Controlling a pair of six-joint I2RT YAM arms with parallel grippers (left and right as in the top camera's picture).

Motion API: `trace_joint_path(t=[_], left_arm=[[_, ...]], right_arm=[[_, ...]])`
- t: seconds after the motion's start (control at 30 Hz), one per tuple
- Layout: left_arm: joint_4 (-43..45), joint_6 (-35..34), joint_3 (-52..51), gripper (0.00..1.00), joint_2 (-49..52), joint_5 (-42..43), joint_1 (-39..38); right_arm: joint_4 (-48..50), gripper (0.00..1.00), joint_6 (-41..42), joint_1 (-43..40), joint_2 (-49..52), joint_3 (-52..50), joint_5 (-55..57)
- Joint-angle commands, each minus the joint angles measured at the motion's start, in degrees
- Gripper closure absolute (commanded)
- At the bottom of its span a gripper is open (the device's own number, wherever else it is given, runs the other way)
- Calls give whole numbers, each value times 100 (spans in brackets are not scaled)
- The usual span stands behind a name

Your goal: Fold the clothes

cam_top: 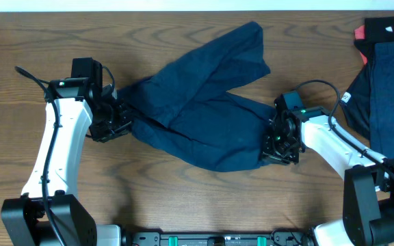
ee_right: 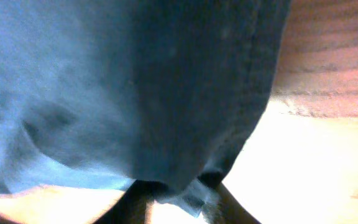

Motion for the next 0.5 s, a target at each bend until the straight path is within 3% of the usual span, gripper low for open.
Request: trace_joint_path(t=[0.0, 0.33, 0.37, 0.43, 0.47], left_arm=[[-15, 52, 9, 94, 0, -52, 13], [-13, 52, 9, 94, 0, -52, 13], [-13, 52, 9, 94, 0, -52, 13], [-7, 52, 9, 94, 0, -52, 13], [2, 52, 9, 94, 0, -52, 13]], right_arm=[[221, 96, 308, 7, 31, -24, -85], [1749, 98, 769, -455, 31, 452, -85], [1952, 94, 772, -490, 31, 452, -81], [2332, 58, 774, -511, 68, 452, -61], [2498, 49, 798, -507, 96, 452, -61]])
